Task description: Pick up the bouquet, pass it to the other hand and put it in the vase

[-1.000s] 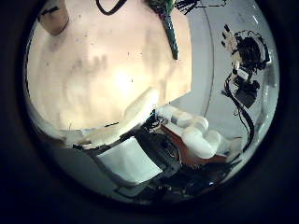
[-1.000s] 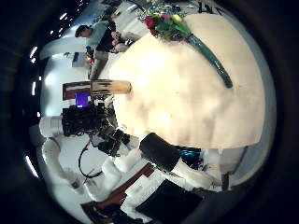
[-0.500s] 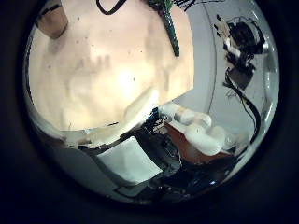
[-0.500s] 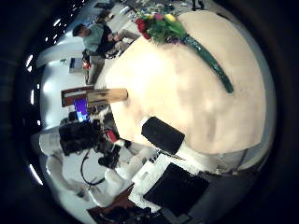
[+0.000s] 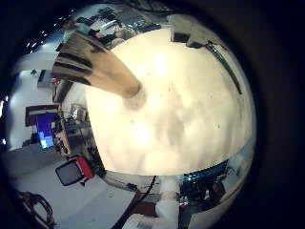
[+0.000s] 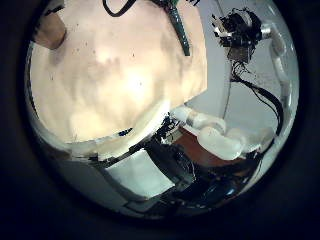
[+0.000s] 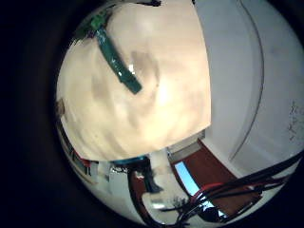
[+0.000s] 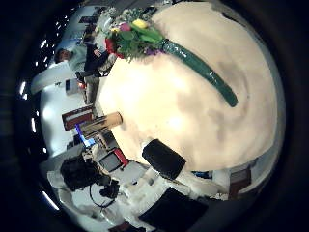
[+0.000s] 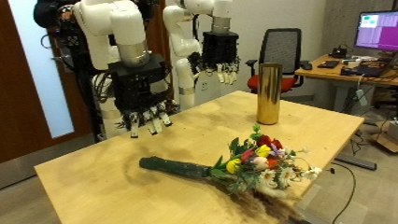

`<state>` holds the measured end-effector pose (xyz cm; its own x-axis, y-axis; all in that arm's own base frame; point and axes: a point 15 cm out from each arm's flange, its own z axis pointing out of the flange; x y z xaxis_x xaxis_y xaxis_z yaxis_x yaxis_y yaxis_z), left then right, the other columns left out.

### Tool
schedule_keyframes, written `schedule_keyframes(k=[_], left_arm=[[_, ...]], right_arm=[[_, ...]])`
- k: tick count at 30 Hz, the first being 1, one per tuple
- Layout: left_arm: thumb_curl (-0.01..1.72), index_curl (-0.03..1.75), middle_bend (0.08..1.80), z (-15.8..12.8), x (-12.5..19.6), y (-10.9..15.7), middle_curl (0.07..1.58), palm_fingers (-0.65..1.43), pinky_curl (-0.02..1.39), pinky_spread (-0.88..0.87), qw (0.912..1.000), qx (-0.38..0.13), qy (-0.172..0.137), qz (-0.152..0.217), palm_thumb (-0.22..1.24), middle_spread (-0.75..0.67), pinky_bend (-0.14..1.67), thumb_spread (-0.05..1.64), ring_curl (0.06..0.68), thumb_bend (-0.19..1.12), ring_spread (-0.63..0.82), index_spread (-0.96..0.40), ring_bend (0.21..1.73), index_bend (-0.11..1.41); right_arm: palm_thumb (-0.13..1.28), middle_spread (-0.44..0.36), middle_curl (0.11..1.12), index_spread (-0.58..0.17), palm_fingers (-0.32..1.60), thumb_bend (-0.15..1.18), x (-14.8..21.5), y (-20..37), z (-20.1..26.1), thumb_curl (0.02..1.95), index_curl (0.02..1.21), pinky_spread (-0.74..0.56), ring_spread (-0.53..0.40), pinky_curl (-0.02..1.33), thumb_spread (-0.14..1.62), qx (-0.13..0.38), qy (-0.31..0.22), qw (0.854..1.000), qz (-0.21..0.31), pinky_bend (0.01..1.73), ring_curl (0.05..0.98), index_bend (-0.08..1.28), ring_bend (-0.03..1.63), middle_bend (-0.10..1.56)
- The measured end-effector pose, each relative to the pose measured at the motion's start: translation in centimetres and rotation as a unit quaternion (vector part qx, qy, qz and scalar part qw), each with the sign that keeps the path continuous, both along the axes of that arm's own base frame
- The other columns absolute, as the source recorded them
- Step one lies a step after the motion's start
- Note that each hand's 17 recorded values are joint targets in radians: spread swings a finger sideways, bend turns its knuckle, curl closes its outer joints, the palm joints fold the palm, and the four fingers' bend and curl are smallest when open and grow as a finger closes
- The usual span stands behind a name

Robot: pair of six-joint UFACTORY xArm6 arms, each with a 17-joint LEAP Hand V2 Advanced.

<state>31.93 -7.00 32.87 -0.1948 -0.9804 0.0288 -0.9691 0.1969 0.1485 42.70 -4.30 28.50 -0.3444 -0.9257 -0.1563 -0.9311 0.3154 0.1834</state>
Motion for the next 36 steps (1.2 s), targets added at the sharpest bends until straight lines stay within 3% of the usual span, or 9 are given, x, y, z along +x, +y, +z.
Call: schedule_keyframes(k=[9,21,36], left_arm=[[0.26,0.45,0.23,-0.4,0.2,0.1,0.44,0.42,0.29,0.10,1.0000,0.001,0.006,-0.001,0.30,0.04,0.27,1.11,0.098,-0.02,0.19,-0.02,0.56,0.19],[0.26,0.44,0.23,-0.2,0.5,0.0,0.43,0.43,0.30,0.09,1.0000,0.002,0.003,0.001,0.30,0.03,0.28,1.11,0.099,-0.02,0.16,-0.02,0.56,0.18],[0.26,0.44,0.22,-0.5,1.5,-0.1,0.44,0.42,0.30,0.08,0.9999,0.003,0.009,-0.003,0.30,0.01,0.29,1.11,0.105,-0.02,0.16,-0.02,0.57,0.19]], right_arm=[[0.35,0.073,0.40,-0.111,0.31,-0.02,0.6,-0.4,-6.1,0.29,0.29,0.29,0.071,0.26,1.15,0.002,0.023,1.000,-0.010,0.46,0.232,0.17,0.62,0.42],[0.41,0.060,0.40,-0.113,0.32,-0.02,1.7,-1.0,-10.3,0.31,0.30,0.26,0.041,0.24,1.13,0.002,0.040,0.999,-0.018,0.45,0.233,0.17,0.68,0.43],[0.43,0.060,0.41,-0.113,0.32,-0.02,2.5,-2.3,-12.3,0.31,0.31,0.23,0.038,0.23,1.12,0.000,0.035,0.999,-0.033,0.46,0.224,0.17,0.71,0.45]])
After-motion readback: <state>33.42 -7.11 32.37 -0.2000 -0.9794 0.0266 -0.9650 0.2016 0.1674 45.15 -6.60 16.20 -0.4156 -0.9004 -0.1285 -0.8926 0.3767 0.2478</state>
